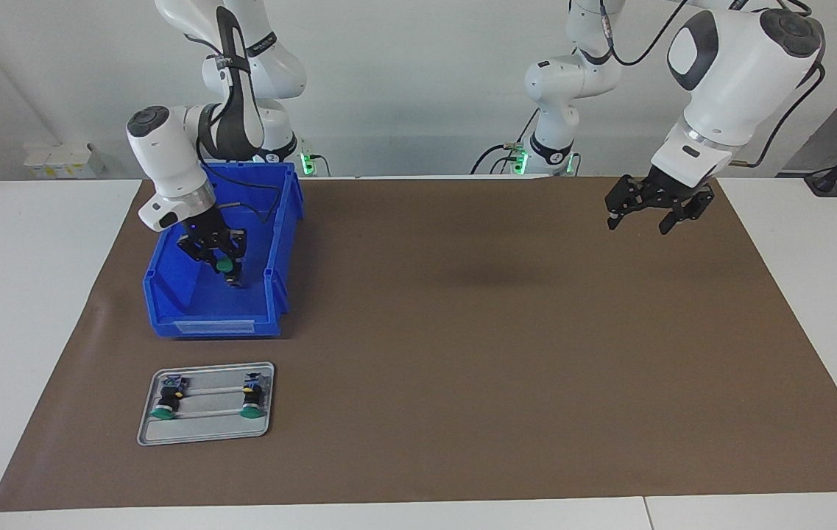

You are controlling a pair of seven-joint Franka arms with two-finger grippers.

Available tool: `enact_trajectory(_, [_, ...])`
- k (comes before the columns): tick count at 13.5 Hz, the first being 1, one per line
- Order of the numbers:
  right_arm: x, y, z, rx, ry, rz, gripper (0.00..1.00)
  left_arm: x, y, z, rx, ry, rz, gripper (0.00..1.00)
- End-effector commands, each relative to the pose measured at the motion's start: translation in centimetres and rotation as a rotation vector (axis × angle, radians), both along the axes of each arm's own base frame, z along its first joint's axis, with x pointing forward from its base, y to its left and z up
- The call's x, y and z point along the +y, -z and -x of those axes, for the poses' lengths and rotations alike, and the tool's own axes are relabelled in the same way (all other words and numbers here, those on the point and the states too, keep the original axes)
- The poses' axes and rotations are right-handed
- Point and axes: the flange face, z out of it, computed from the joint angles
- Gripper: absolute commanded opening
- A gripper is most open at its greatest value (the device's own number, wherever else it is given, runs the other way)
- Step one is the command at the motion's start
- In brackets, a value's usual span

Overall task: Place and press button with both arms
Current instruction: 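Carry the green button with the right gripper into the blue bin, then open the right gripper to release the button in the bin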

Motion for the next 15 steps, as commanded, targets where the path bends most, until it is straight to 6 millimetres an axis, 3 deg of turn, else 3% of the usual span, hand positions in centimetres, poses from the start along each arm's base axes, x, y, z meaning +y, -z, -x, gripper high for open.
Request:
enact_trajectory(1, [0.1, -0.4, -0.1, 0.002, -0.014, -0.017, 1.0, 0.2, -0.2, 0.6, -0.011, -0.008, 0.007, 1.0])
enact_trajectory(5, [0.6, -7.9, -3.7, 0.004, -0.017, -0.048, 1.0, 0.2, -0.2, 0.6, -0.011, -0.008, 0.007, 1.0])
enact_trajectory(9, [0.8, -13.8, -6.8, 0.015, -0.015, -0.036, 1.0, 0.2, -0.2, 0.6, -0.012, -0.008, 0.007, 1.0])
enact_trajectory(15, [0.8, -24.5, -10.0, 0.148, 0.06, 0.125, 1.0, 0.2, -0.2, 0.6, -0.011, -0.008, 0.007, 1.0])
